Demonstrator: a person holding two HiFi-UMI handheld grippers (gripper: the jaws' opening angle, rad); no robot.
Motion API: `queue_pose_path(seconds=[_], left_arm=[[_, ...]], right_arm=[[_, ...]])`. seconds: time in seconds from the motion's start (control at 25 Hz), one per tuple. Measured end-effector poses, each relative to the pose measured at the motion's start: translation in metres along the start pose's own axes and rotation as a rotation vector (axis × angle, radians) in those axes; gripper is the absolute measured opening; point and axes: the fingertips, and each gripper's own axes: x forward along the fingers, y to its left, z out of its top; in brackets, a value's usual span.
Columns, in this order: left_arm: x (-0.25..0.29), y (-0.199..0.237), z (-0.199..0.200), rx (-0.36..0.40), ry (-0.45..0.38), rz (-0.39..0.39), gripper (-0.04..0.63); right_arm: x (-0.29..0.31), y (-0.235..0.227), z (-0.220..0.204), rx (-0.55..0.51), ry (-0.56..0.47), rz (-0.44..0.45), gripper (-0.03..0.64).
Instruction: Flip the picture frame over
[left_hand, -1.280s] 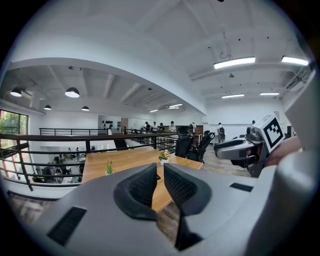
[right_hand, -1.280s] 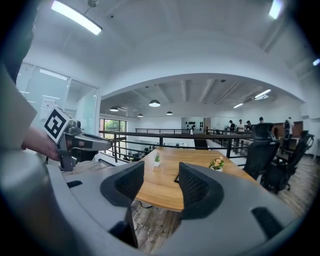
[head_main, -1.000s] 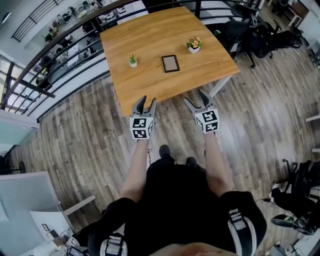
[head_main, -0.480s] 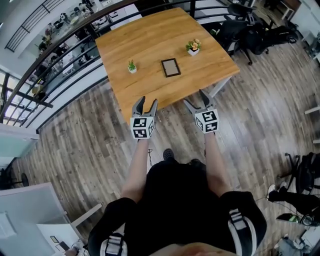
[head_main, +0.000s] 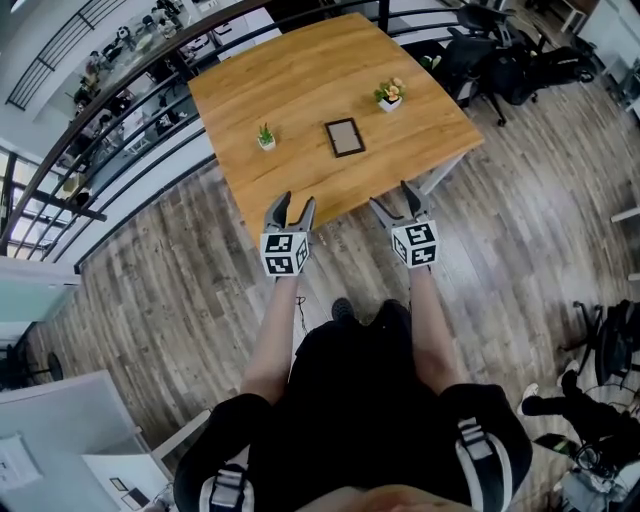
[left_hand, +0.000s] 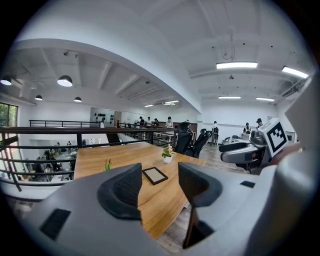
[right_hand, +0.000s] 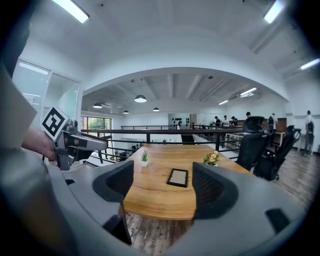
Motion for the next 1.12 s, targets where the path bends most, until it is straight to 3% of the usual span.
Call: queue_pose_path(seconds=[0.36, 0.6, 0.84, 1.12], left_arm=[[0.034, 0.002, -0.007, -0.023, 0.028, 0.025, 0.228], [0.067, 0.007, 0.000, -0.047, 0.033, 0.081, 0.228], [0.102, 0.005, 0.002, -0.117, 0.035, 0.143, 0.228], [0.132, 0.004, 0.005, -0.127, 0.043, 0.213, 0.228]], right_arm=[[0.027, -0.029, -0.012, 0.023, 0.024, 0.024, 0.357], [0.063, -0.064, 0.004, 0.013, 0.019, 0.073, 0.354], [0.092, -0.103, 0.011, -0.003, 0.030, 0.124, 0.356], [0.125, -0.135, 0.019, -0.013, 0.037, 0.187, 0.354]])
